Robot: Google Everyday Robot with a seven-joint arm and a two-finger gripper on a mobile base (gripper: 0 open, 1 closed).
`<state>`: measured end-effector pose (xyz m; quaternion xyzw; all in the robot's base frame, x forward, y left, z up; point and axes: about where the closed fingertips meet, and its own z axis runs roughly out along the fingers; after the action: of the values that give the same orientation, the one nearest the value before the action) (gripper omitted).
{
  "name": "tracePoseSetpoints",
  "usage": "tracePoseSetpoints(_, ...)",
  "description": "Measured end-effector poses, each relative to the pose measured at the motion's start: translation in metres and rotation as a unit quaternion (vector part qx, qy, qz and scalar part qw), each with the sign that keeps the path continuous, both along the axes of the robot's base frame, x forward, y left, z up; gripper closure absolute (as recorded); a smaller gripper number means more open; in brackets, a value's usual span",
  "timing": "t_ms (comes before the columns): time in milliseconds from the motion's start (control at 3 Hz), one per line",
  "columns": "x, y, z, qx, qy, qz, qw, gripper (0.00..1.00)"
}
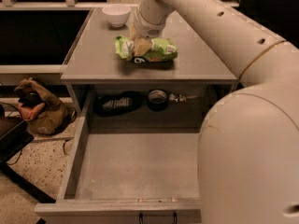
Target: Place green rice chip bag into top drawer
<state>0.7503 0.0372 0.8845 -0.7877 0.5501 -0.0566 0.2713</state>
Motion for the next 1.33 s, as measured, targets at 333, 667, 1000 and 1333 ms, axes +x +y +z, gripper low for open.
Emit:
tracePoseSetpoints(333,-0.035,-0.014,0.024,0.030,0.001,-0.003,0.9995,1.00)
tracePoseSetpoints(667,-0.079,-0.031,0.040,0.065,0.007,-0.005,0.9979,1.00)
tracePoseSetpoints(1000,-0.113,-0.043,0.043,0.080,0.017,-0.003,0.9967,1.00)
tracePoseSetpoints(1333,-0.134,-0.046,0.033,0.101,0.028,0.000,0.9945,1.00)
